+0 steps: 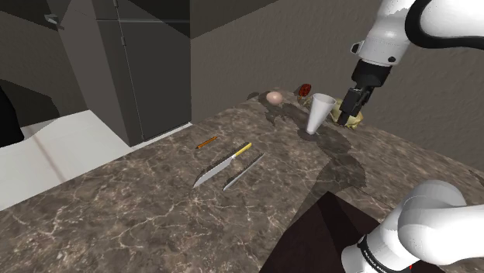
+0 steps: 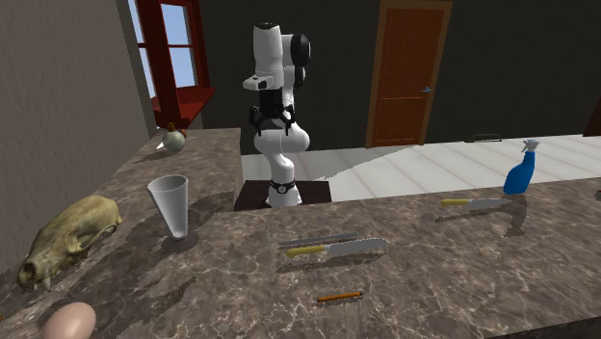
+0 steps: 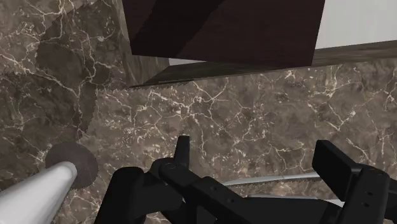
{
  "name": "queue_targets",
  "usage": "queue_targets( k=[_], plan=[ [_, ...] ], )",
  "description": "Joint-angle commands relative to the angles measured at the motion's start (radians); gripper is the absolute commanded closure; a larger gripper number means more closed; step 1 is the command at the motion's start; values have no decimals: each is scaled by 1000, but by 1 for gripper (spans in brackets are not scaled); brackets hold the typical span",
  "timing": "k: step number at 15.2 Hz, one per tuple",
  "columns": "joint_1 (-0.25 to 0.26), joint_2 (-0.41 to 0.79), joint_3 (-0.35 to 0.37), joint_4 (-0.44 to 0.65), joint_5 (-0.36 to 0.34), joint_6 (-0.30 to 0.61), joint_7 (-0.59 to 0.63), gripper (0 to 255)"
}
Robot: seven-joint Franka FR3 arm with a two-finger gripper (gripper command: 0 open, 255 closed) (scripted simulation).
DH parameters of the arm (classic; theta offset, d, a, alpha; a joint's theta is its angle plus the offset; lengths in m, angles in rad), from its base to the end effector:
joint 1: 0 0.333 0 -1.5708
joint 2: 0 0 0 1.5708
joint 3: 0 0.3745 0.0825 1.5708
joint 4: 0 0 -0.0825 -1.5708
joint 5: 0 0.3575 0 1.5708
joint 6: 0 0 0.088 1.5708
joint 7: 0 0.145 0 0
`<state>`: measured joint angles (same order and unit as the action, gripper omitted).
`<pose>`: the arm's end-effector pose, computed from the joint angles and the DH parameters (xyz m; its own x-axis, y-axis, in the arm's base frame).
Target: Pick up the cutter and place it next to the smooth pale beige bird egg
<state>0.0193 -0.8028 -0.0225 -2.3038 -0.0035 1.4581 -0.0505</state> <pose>0.2206 -0.0042 0.6110 0.9976 0.0544 -0.0423 0.0539 -0.9984 -0.0149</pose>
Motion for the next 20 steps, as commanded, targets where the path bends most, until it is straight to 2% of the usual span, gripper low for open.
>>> queue_targets(
  k=[1, 10, 15, 20],
  plan=[
    [0, 0, 0, 0, 0, 0, 0, 0],
    [-60, 82, 225, -112, 186, 207, 477, 0],
    [-99, 201, 349, -111, 260, 347, 731, 0],
    [-152, 363, 466, -69, 288, 491, 986, 0]
  ],
)
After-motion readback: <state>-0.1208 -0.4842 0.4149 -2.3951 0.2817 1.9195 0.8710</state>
